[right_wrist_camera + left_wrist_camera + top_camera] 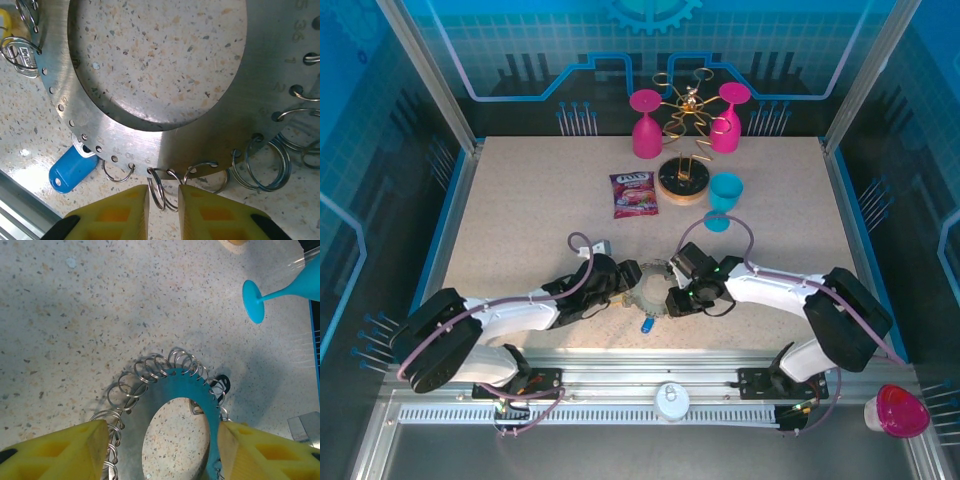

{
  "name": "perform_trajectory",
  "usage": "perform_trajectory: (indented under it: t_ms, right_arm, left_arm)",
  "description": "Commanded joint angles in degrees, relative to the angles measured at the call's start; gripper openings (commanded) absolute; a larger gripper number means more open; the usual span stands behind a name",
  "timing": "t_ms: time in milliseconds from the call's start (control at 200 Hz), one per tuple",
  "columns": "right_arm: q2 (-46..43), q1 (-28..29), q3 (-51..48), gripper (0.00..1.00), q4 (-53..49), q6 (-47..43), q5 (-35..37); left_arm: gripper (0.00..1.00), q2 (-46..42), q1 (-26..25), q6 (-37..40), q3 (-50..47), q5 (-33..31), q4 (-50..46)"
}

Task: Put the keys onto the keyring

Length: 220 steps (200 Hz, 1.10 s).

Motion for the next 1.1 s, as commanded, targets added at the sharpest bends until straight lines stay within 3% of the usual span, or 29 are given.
perform_trajectory:
  t_ms: [0,290,635,820,1096]
  right_arm:
    - [1.3,0.57,1.01,0.23,0.35,-0.47,-0.19]
    - [2.42,1.8,1.51,0.23,0.46,-0.87,-1.6]
    - [-4.36,1.91,2.56,0.31,-4.45,-0.21,6.23]
    - [-3.7,2.13,3.51,0.25,-5.11,-0.74,1.82]
    - [1.61,3.01,5.14,0.24,-3.88,-0.98,-1.3]
  left_arm:
    - [0.59,0.79,-0.68,-2.0,1.37,-1.36,-1.09]
    - [0.59,1.2,-1.05,-2.38,1.1,-1.97,-1.35]
    - [0.59,0.31,-1.05,-1.98,0.31,-2.62,-1.5]
    - [0.59,0.31,-1.07,-1.77,0.06,-2.81,-1.15]
    - [0.59,-0.13,-1.1,-1.84,-0.46,-2.78,-1.24]
